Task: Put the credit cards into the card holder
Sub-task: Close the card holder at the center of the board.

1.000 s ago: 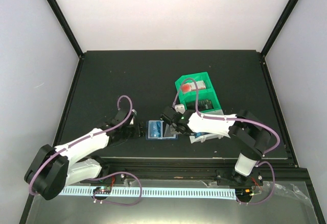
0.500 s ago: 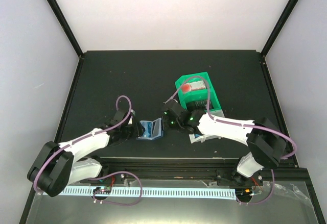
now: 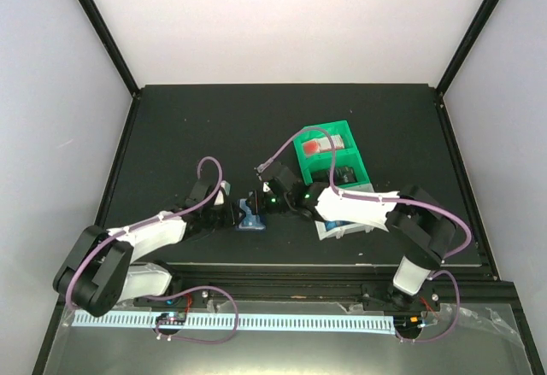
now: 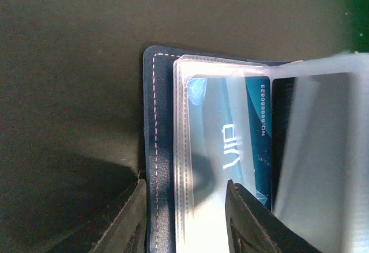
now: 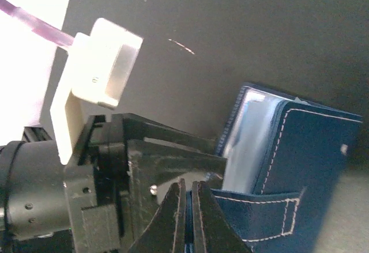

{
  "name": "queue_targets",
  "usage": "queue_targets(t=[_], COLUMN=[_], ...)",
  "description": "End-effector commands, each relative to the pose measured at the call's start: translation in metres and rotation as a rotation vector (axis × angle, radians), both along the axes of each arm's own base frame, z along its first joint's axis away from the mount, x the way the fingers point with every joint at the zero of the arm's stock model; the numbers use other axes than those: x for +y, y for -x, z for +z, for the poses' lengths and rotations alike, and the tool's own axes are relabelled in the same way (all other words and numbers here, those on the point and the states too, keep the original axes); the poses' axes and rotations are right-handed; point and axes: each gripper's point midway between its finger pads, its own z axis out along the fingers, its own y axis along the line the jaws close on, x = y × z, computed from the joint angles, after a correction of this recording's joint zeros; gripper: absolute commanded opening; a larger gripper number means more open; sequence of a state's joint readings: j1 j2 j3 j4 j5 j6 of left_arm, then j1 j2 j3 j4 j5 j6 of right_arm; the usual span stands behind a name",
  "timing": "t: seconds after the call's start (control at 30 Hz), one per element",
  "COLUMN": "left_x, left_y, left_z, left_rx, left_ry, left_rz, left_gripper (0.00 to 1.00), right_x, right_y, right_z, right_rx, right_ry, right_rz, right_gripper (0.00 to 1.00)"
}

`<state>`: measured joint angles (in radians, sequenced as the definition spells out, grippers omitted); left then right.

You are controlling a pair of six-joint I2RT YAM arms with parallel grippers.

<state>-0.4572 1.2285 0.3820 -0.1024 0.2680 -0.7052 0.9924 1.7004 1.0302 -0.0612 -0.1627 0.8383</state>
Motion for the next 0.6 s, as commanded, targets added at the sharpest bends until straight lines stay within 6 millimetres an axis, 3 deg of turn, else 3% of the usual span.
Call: queue_targets(t=[0.0, 0.2, 0.27, 0.4, 0.57], left_x=[-0.011, -0.015, -0.009, 0.006, 0.020], left_y=[0.010, 0.001, 0.001, 0.005, 0.012], left_z=[-0.008, -0.011, -0.013, -0.007, 0.007], left_rx=[0.037, 0.075, 0.084, 0.065, 0.038], left_ry=[0.056, 0.079, 0.051, 0.001, -0.047], left_rz=[-0.064, -0.028, 0.009, 0.053, 0.079], left_gripper=[0.39, 0.26, 0.26, 0.27, 0.36], right_x=[0.020, 0.015, 0.011, 0.004, -0.008], right_y=[-0.003, -0.012, -0.014, -0.015, -0.008], right_z=[0.009, 0.007, 0.011, 0.027, 0.059], right_rx=[0.028, 0.047, 0.035, -0.025, -0.118], right_ry=[-0.118, -0.184, -0.196, -0.204, -0.206], right_rz=[0.028, 0.034, 0.031, 0.043, 0.086], right_gripper=[0.01, 0.04, 0.10, 0.32, 0.42])
